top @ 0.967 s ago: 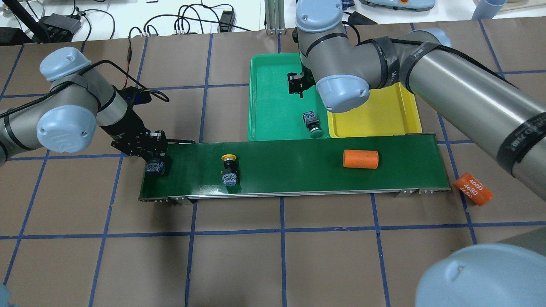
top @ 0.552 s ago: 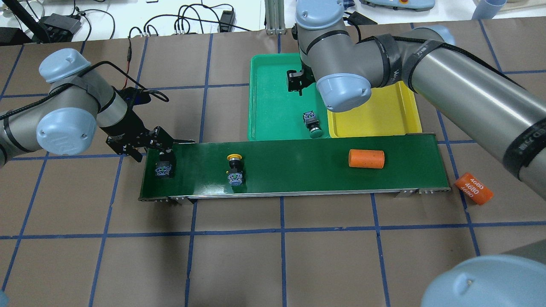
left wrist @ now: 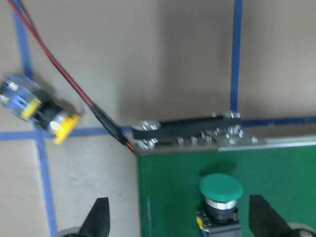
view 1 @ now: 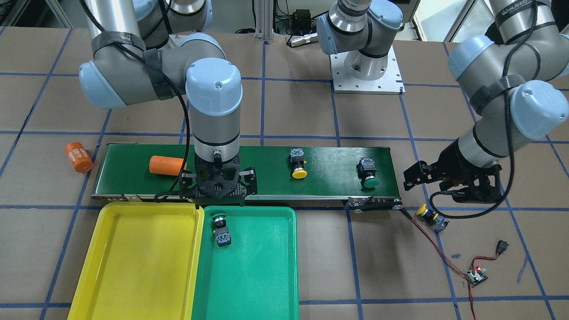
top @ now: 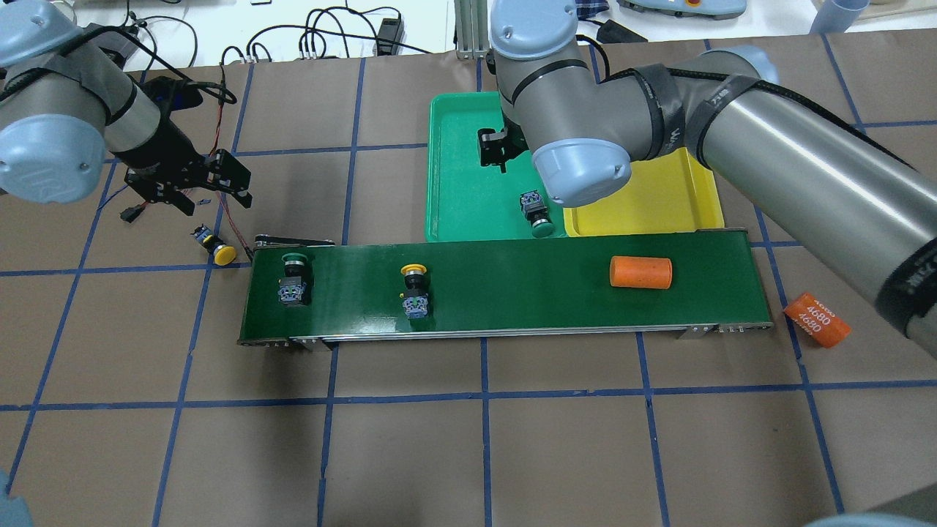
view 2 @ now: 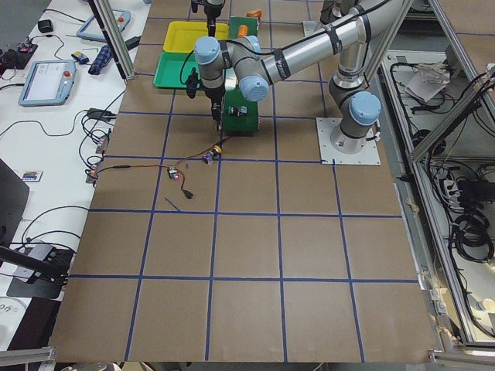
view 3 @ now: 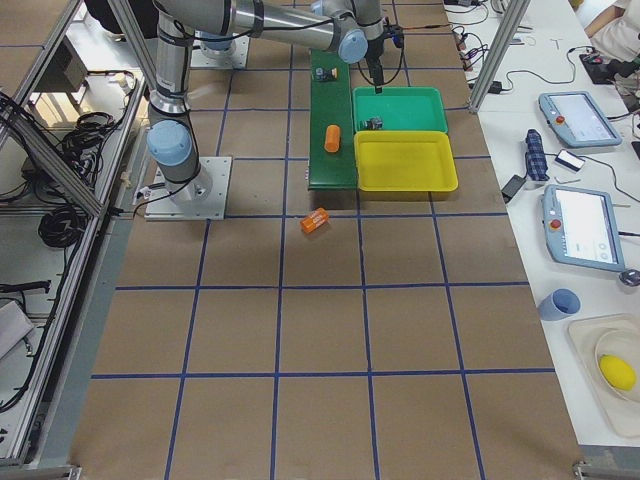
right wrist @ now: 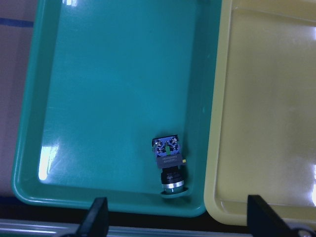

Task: Sort buttons by color to trays
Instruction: 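Release left gripper's green button on belt while right gripper returns to belt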

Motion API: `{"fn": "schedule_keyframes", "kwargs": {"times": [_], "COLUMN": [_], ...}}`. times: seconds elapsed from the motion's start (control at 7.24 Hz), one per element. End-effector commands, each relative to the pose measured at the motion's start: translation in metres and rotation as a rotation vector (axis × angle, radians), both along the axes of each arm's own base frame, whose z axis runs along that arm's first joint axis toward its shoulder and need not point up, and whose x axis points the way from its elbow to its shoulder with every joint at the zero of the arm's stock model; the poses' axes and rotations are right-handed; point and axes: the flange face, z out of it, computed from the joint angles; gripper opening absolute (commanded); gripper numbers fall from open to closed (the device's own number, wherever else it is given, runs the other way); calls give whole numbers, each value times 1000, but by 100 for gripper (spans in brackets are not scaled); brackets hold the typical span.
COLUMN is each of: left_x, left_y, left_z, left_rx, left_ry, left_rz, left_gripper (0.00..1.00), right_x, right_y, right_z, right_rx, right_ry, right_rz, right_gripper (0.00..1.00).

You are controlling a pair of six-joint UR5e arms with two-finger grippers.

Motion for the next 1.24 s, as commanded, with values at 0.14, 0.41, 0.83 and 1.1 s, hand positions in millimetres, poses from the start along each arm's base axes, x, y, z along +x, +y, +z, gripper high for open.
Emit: {"fn": "schedule_keyframes", "kwargs": {"times": [0.14,0.41,0.83,1.1], "left_x": [64,71,78,76], "left_y": [-38,-47,-51,-39], "left_z": [-35,-71,-121,-152], "left_rx": [-9,33,71,130], "left_ry": [-42,-34,-30,-19], "left_rz": [198,299,418,425], "left_gripper": [100,100,100,100], "right_x": [83,125,114,109], "right_y": [60,97,134,138], "right_z": [3,-2,-65,-73], "right_rx": [-8,4,103,124], "right_ry": [-64,-77,9,25], "right_rz": [-109,-126,-105,-97], "right_gripper": [100,100,92,89]}}
